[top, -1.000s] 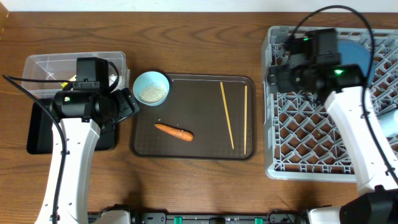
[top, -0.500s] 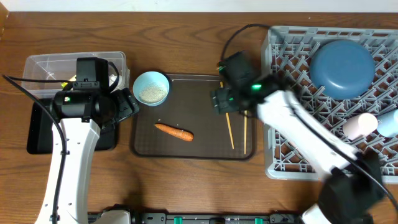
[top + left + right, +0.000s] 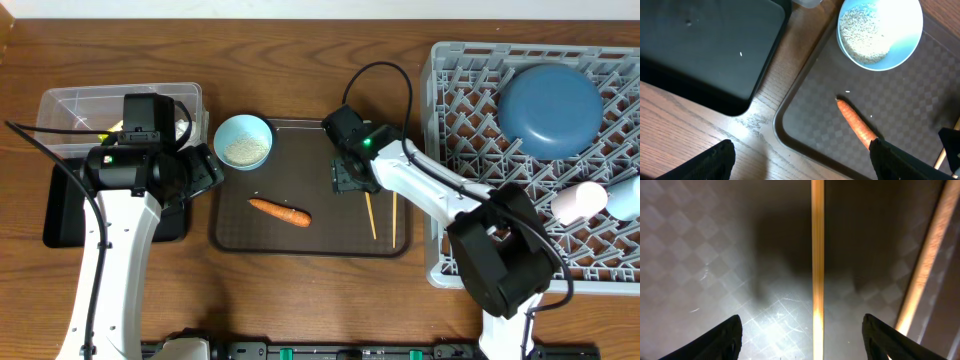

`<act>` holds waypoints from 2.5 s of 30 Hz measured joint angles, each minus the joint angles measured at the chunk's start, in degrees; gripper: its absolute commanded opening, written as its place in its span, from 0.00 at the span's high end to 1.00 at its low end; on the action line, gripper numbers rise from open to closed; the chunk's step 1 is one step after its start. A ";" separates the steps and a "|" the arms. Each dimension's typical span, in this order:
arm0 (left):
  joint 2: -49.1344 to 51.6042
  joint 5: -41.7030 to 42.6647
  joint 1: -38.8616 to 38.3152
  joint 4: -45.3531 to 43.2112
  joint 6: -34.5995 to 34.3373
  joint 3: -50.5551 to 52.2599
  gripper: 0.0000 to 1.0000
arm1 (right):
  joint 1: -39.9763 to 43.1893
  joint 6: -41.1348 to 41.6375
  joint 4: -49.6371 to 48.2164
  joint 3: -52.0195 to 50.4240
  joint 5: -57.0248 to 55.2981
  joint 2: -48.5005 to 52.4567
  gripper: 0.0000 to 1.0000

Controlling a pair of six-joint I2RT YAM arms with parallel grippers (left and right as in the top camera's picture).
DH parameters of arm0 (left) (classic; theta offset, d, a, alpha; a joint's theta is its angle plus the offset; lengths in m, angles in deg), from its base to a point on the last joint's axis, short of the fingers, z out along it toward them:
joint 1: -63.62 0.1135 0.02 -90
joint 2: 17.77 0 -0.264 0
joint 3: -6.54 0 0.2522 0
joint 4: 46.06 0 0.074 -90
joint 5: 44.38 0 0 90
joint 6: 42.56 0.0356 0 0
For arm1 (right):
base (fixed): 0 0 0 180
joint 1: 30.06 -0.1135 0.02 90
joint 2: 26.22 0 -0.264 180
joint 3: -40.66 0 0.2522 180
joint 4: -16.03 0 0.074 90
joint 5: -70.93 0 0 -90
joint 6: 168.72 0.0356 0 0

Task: Sort waste into correct bins and load items into the dishwasher rack
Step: 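Grasp one wooden chopstick and carry it into the rack, then release the chopstick and reach right gripper back to the tray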

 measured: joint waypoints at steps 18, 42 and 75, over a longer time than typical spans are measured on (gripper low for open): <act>0.00 0.00 0.00 0.20 0.00 0.00 0.12 | -0.02 1.09 1.38 0.13 1.20 2.86 0.97; 0.00 0.00 0.00 0.55 0.02 0.00 0.12 | 7.45 -2.49 19.63 1.05 1.84 -24.04 0.99; 0.00 -0.02 0.00 1.25 0.26 0.00 0.12 | 16.26 -5.18 14.78 -18.97 -3.63 -27.47 0.67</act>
